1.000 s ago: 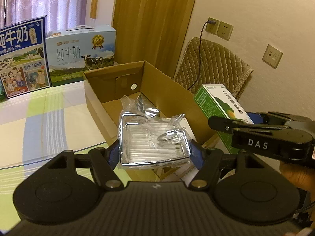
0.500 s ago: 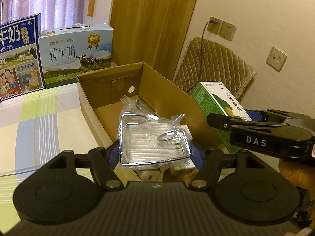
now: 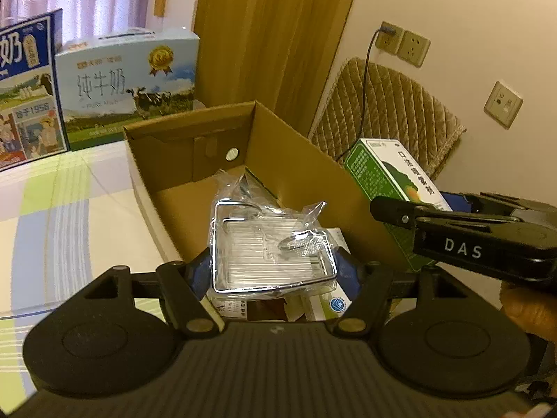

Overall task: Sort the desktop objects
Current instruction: 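Open the left tool to drop the metal rack into the box, then open the right tool to drop the spray box into the box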

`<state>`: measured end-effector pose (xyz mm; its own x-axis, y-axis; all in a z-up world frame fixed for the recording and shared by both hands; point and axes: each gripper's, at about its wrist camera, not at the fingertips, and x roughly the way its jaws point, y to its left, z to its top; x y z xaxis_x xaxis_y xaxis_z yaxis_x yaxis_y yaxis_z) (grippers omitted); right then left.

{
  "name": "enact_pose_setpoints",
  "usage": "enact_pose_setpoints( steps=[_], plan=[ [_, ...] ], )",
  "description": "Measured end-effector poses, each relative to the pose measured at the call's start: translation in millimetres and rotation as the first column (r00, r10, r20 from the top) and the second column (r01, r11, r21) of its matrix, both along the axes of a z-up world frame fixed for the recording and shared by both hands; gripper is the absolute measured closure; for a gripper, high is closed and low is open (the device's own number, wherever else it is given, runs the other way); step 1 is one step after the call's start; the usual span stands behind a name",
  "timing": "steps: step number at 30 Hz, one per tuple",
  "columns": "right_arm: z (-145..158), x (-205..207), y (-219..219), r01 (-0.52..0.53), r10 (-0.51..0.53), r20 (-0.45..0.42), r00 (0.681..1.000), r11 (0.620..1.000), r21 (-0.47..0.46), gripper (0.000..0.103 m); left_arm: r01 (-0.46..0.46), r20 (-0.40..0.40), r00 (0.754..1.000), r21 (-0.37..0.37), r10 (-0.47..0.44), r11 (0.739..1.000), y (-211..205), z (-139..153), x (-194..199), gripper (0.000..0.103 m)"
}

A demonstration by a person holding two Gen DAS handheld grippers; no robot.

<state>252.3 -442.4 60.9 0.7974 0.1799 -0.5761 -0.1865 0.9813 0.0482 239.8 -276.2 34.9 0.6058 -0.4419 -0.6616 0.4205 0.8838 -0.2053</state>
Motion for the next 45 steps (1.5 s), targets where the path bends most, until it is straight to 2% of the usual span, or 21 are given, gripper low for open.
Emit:
enact_pose_setpoints(
  steps=[1,4,18,40,42,44,45],
  plan=[
    [-1,0,-1,0.002,-0.002,-0.002,1.0,1.0,0.0,0.05,0.007,-0.001,1.0,0.004,-0.007,1.0,-2,-2,2,0.036],
    [-3,0,-2,0.005,-0.005,-0.005,1.0,1.0,-0.001,0.05,0.002,0.016,1.0,0.027,-0.003,1.0,-7,-7,5,0.024],
    [-9,-3,6,-0.012,0.013,-0.025,1.0,1.0,0.008,0.05,-0.076,0.038,0.996,0.018,0.075,0.997,33,-1,-10,0.024],
    [-7,9,31,-0.054,0.054,-0.035,0.998,0.998,0.011,0.05,-0.091,0.024,0.996,0.003,0.091,0.996,47,-2,-20,0.023],
    [-2,12,33,-0.06,0.061,-0.021,0.998,0.998,0.021,0.048,-0.096,0.02,0.995,-0.004,0.096,0.995,48,-2,-21,0.022],
    [4,12,31,-0.043,0.043,0.004,0.999,0.998,0.037,0.032,-0.097,0.018,0.995,-0.004,0.097,0.995,50,-2,-24,0.022],
    [6,11,29,-0.035,0.035,0.015,0.999,0.998,0.045,0.031,-0.098,0.02,0.995,-0.004,0.098,0.995,51,-1,-25,0.022]
  ],
)
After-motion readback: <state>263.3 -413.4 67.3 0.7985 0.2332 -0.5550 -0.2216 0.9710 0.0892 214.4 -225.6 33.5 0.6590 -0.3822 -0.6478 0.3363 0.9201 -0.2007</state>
